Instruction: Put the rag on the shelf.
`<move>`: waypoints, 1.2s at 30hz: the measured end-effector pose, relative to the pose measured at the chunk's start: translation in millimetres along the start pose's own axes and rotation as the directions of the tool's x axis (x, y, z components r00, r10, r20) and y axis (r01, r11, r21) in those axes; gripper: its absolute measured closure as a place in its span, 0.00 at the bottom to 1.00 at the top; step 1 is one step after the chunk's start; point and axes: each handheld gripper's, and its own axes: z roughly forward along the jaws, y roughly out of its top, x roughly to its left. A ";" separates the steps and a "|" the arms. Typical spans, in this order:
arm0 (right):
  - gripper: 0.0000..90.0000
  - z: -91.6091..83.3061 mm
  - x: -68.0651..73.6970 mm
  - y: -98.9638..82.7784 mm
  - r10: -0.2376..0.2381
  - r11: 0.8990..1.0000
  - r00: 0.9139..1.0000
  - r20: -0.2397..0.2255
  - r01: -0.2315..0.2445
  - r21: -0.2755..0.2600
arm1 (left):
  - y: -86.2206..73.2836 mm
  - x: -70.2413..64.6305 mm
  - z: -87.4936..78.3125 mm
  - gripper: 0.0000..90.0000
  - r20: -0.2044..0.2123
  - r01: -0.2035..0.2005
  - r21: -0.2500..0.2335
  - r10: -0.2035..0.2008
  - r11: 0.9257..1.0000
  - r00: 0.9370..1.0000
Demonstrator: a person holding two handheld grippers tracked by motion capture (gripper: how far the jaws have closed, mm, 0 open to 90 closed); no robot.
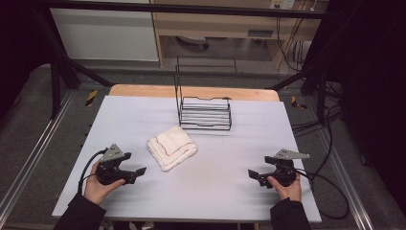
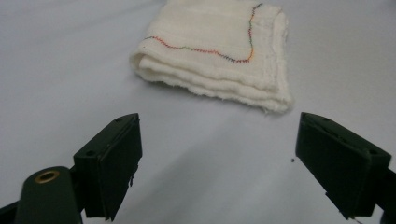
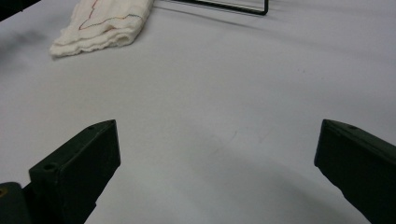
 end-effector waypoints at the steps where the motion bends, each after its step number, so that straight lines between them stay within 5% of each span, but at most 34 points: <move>1: 0.01 0.0 0.0 0.0 -0.001 1.000 1.000 0.001 0.001 -0.001 | 2.0 -2.1 2.0 0.17 -0.002 -0.003 0.003 0.003 1.000 1.000; 13: 0.01 1.3 0.1 -0.2 -0.003 1.000 1.000 0.004 0.003 0.007 | 26.6 -28.3 32.3 0.30 0.030 -0.053 0.051 0.051 0.997 0.998; 24: 0.01 1.5 0.0 -0.3 -0.009 1.000 1.000 0.003 0.009 0.009 | 41.4 -47.5 65.2 0.52 0.076 -0.112 0.110 0.104 0.988 0.992; 27: 0.01 1.5 -0.1 -0.3 -0.009 1.000 1.000 0.003 0.009 0.009 | 40.8 -50.3 77.2 0.52 0.061 -0.135 0.144 0.127 0.980 0.990; 36: 0.01 1.5 -0.1 -0.2 -0.008 1.000 1.000 0.003 0.008 0.009 | 40.6 -53.0 87.2 0.57 0.011 -0.157 0.162 0.157 0.974 0.988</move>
